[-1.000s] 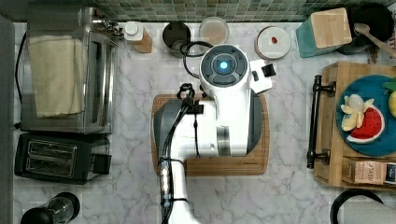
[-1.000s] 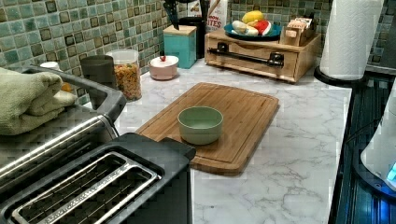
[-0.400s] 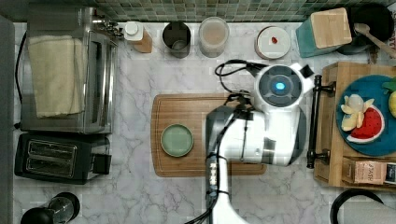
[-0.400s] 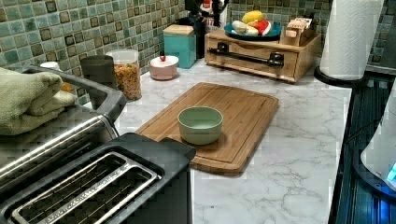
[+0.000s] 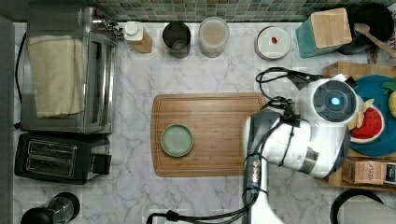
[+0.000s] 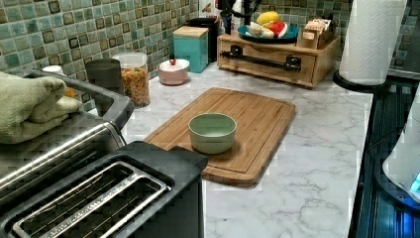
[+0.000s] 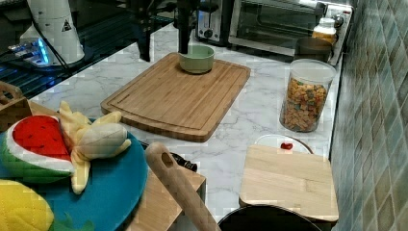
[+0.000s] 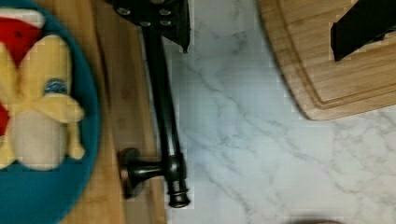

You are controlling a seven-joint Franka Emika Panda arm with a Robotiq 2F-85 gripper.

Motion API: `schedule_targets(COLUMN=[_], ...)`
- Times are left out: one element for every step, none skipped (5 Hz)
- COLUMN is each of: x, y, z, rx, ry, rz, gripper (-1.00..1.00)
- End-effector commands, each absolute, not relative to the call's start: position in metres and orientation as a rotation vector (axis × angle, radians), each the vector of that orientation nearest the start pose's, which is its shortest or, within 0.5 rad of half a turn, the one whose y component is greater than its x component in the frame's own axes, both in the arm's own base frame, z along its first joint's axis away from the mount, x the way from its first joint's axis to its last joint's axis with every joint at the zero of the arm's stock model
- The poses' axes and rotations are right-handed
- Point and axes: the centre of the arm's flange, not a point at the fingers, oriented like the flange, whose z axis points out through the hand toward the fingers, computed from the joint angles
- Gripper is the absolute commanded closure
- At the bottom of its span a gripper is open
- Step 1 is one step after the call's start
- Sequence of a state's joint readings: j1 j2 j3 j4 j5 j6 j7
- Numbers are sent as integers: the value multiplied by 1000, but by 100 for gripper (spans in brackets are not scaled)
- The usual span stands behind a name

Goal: Open the drawer.

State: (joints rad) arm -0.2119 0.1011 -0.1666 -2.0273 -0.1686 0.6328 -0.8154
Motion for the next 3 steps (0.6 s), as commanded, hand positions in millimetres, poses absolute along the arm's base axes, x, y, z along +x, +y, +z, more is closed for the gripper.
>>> schedule_targets(x=[533, 530, 522], y=[-267, -279, -280], z=[383, 372, 362], rx=[-3374, -3359, -3326], ry=[143, 134, 139], rz=[-179, -131, -154], gripper=[-100, -100, -100])
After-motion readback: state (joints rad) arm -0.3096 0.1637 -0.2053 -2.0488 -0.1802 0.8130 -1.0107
